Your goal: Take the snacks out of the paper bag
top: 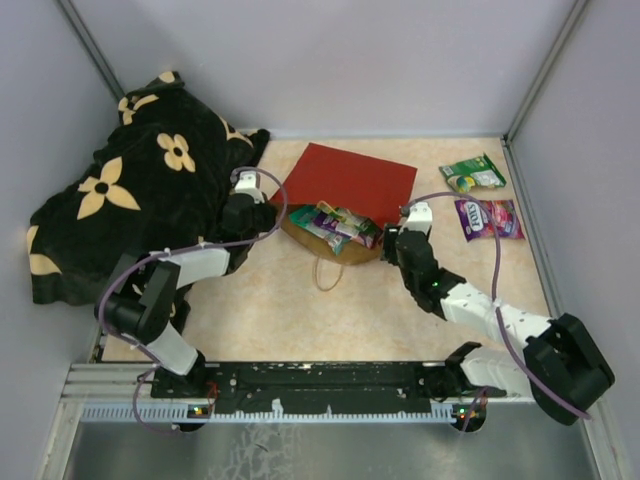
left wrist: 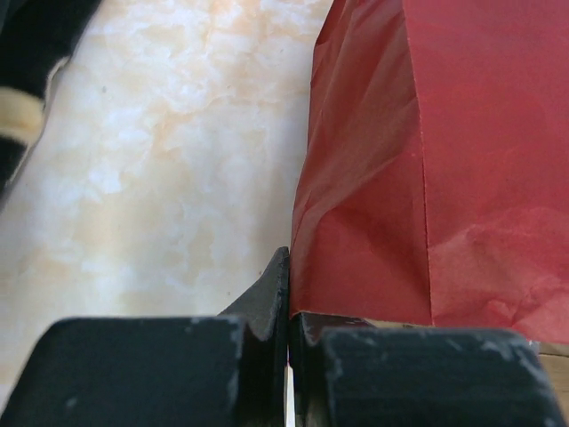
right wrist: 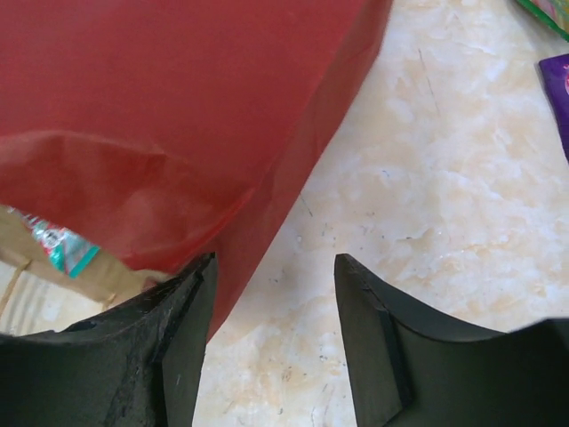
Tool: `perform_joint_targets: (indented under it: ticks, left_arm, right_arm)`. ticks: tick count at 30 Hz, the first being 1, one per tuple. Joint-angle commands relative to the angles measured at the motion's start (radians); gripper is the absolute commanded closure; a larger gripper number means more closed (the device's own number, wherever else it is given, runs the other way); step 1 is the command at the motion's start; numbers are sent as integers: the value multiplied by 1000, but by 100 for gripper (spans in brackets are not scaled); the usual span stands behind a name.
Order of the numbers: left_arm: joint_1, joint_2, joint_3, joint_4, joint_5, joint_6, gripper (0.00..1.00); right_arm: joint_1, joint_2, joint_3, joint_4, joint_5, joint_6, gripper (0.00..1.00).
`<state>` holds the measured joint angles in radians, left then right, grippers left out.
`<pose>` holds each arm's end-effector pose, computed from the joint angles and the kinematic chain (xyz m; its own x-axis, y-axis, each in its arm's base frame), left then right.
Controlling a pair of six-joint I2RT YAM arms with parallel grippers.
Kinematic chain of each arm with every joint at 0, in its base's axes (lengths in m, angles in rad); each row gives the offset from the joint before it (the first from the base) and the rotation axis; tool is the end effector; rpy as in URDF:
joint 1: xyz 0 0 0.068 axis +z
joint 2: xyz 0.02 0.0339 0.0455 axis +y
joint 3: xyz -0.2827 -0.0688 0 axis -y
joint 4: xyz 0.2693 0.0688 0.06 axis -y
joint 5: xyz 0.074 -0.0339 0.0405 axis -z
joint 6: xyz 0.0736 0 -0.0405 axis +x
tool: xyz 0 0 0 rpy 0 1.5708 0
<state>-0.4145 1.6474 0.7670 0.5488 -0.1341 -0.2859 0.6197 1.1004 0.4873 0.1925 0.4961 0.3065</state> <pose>0.3686 -0.1514 0.1781 -0.3658 -0.1444 -0.9194 0.1879 0.9561 -0.2249 0.2428 0.1302 0.2030 -0.3643 0.0661 -0.9289 -0.0494 0.9947 0.0901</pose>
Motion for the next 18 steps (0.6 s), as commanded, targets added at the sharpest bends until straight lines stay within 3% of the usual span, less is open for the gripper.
perform_joint_targets:
  ticks: [1,7,13,18]
  left_arm:
    - [-12,-84,-91,-62,-123,-133,100]
    - [-81,-124,-165,-53,-226,-226,100]
    - [-123,-94,-131,-87,-257,-270,100]
    - [-131,-18,2,-129,-262,-257,100]
  right_arm:
    - [5,53,43,131,90,-41,47]
    - [-63,153,112,193,14,-64,65]
    - [-161,291,272,182,-182,-107,67]
    - [-270,476,440,159,-326,-99,66]
